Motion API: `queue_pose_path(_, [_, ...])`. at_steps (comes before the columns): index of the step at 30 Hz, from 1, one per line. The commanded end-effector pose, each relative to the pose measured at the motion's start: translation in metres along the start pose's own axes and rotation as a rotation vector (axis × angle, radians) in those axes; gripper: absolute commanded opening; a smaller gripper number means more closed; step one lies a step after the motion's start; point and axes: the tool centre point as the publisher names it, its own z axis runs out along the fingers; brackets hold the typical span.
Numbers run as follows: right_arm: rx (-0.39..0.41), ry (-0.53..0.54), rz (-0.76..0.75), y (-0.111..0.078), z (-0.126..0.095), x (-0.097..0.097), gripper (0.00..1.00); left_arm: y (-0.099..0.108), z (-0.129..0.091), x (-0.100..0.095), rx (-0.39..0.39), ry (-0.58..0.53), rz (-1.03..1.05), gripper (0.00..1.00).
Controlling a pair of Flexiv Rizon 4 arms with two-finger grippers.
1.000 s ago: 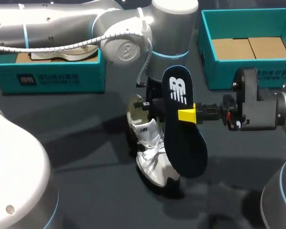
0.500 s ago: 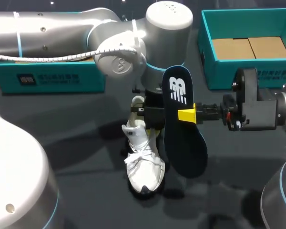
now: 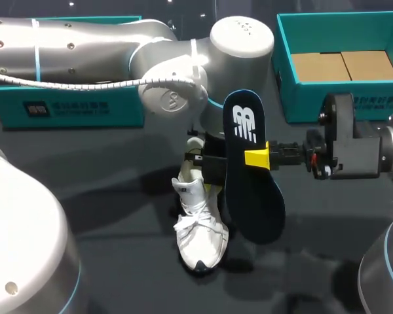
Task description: Take the shoe out of the shoebox, open the shoe tongue, remove and reinsert the insole, then place the shoe into the shoebox
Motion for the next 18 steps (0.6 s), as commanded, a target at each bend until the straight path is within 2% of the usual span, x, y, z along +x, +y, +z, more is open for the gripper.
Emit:
queue_pose_path(1, [-0.003,-0.004,0.0,-0.002,0.0,0.002,0.0,0.003,0.005,-0.007,0.006,0.014,0.0,0.0])
queue_pose_path(14, [-0.003,-0.004,0.0,-0.002,0.0,0.002,0.0,0.013,0.021,-0.017,0.016,0.059,-0.037,0.0])
queue_pose_path(15, [-0.003,-0.004,0.0,-0.002,0.0,0.002,0.0,0.013,0.021,-0.017,0.015,0.059,-0.039,0.04])
queue_pose_path(17, [-0.003,-0.004,0.0,-0.002,0.0,0.002,0.0,0.014,0.02,-0.016,0.016,0.054,-0.044,0.39])
queue_pose_path(18, [-0.003,-0.004,0.0,-0.002,0.0,0.002,0.0,0.015,0.02,-0.015,0.016,0.049,-0.045,0.62])
